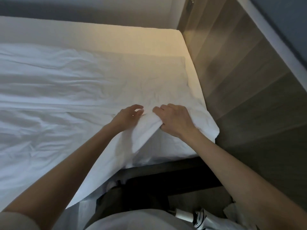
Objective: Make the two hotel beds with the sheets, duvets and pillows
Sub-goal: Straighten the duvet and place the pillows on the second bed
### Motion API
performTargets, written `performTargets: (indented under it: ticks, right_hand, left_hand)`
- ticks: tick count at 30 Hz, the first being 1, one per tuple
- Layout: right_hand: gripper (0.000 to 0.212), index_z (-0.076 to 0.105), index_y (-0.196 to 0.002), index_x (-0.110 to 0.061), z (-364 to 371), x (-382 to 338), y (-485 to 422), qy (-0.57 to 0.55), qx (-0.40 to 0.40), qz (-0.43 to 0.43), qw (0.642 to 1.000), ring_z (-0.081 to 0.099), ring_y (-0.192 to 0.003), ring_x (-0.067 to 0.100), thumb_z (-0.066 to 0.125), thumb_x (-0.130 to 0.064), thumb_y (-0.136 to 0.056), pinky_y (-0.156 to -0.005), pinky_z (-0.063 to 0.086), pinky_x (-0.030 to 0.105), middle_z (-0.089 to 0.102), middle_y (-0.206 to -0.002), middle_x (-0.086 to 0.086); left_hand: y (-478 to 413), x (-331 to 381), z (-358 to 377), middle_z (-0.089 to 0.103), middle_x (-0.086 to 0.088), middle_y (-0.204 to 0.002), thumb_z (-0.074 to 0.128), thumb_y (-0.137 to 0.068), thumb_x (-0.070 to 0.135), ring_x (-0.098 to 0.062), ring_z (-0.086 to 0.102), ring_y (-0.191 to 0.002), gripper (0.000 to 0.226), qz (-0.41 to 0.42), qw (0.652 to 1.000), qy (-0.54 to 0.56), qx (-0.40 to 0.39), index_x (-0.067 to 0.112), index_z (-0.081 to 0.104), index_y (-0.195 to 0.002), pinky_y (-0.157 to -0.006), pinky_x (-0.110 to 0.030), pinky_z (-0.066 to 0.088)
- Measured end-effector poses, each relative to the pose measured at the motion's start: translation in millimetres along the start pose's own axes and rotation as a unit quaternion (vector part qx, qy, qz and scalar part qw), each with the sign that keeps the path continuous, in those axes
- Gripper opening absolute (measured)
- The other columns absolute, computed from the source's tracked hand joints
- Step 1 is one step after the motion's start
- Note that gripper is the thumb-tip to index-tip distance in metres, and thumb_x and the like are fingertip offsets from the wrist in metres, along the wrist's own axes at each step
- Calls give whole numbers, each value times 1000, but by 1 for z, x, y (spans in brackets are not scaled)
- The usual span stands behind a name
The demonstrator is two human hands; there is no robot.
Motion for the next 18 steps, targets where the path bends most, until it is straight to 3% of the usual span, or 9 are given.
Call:
performTargets:
  ticks: [3, 7, 9, 11, 13, 18]
  right_hand:
    - [27, 56, -114, -18, 1, 16, -16, -4, -117, 77, 990, 60, -83, 33, 49, -28, -90, -61, 31, 33, 64, -95, 7]
    - [21, 62, -98, -16, -15, 37, -28, -40, -75, 152, 985, 53, -72, 31, 46, -25, -87, -60, 30, 33, 65, -85, 7]
    - [20, 64, -92, -16, -23, 44, -40, -50, -68, 171, 982, 50, -70, 29, 47, -24, -85, -61, 30, 32, 64, -83, 5]
    - [17, 64, -86, -16, -31, 49, -50, -50, -70, 186, 979, 48, -69, 27, 48, -23, -84, -62, 30, 32, 59, -77, 2]
    - [17, 60, -76, -15, -35, 55, -56, -49, -69, 193, 978, 51, -68, 27, 47, -22, -84, -61, 30, 31, 54, -71, 0]
    - [24, 45, -61, -20, -27, 70, -62, -57, -77, 232, 968, 56, -70, 32, 44, -19, -84, -64, 42, 35, 54, -69, 3]
  left_hand:
    - [26, 6, -16, 45, 0, -145, 24, -97, 62, -19, 43, -131, 60, 48, 996, 65, 48, 28, 40, -143, -106, -35, 33]
    - [74, -23, -10, 40, 0, -147, 44, -85, 73, -21, 42, -127, 76, 101, 986, -101, 89, 38, 22, -149, -103, -45, 40]
    - [84, -50, -13, 50, -5, -137, 59, -86, 58, -26, 51, -118, 72, 97, 973, -155, 142, 29, 30, -146, -95, -43, 44]
    - [88, -76, -34, 63, -10, -116, 67, -87, 36, -33, 60, -98, 50, 61, 965, -132, 217, 15, 50, -129, -78, -40, 46]
    - [91, -102, -55, 66, -13, -97, 70, -86, 20, -36, 62, -82, 33, 14, 960, -94, 265, 7, 56, -113, -65, -37, 44]
    - [96, -172, -84, 65, -18, -90, 59, -89, 4, -41, 61, -80, 17, -64, 952, -123, 272, 4, 60, -106, -64, -41, 44]
Point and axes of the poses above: each hand's wrist, its own y-axis away from the middle knuckle, its own z-axis out of the palm, x = y × z, the point moved 8 cm from there along -y, towards the middle knuckle
